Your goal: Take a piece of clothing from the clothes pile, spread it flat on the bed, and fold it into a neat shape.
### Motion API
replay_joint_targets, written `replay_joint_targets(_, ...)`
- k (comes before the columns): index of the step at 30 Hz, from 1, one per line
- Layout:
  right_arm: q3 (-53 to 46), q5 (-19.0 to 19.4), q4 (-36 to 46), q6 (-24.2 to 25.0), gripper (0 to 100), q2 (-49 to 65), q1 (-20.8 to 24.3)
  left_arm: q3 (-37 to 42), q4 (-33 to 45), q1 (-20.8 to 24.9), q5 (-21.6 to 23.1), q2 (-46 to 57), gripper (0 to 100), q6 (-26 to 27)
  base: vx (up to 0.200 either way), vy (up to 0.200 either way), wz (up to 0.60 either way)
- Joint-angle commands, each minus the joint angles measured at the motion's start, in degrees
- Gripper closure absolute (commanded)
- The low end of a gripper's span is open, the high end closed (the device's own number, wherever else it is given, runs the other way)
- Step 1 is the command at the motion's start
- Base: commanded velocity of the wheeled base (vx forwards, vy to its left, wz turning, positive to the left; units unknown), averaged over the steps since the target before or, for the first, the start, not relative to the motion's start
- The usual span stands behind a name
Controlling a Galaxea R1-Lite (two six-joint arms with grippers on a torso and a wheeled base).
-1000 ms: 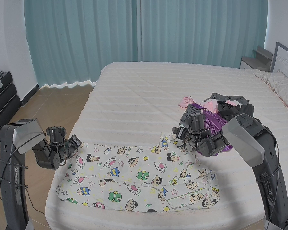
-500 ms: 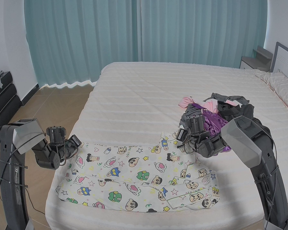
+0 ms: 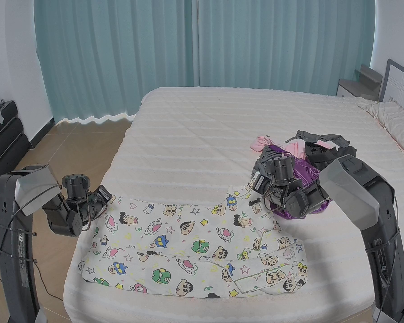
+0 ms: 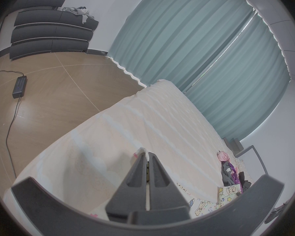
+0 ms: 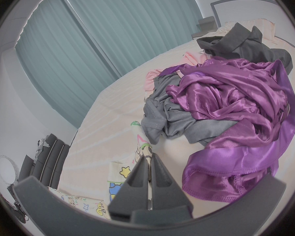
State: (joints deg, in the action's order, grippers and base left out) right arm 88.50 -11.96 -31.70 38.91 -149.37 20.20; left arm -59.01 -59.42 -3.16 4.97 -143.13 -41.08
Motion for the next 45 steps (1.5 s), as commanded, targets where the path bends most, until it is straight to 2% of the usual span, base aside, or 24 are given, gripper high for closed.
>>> replay_joint_targets(1, -0.96, 0.62, -0.12, 0.2, 100, 2.24, -0.6, -0.58, 0.0, 0.17, -0.05, 0.92, 100, -0.05, 0.0, 0.0, 0.0)
replay_joint_targets(22, -0.53, 0.71, -6.27, 0.46, 100, 1.28, -2.18, -4.35, 0.0, 0.08, -0.14, 1.54, 100, -0.23, 0.0, 0.0, 0.0)
replay_joint_targets(32, -0.35, 0.62, -9.0, 0.99, 100, 0.4, -2.36, -6.2, 0.0, 0.08, -0.23, 1.27, 100, -3.13, 0.0, 0.0, 0.0)
replay_joint_targets(40, -2.81, 0.8, -8.65, 1.08, 100, 2.51, -2.53, -4.62, 0.09, 0.08, -0.32, 2.15, 100, -3.21, 0.0, 0.0, 0.0)
replay_joint_targets(45, -8.26, 3.43, -8.73, 1.17, 100, 7.43, -2.27, -1.19, 0.27, 0.17, 0.48, 5.41, 100, -3.3, 0.0, 0.0, 0.0)
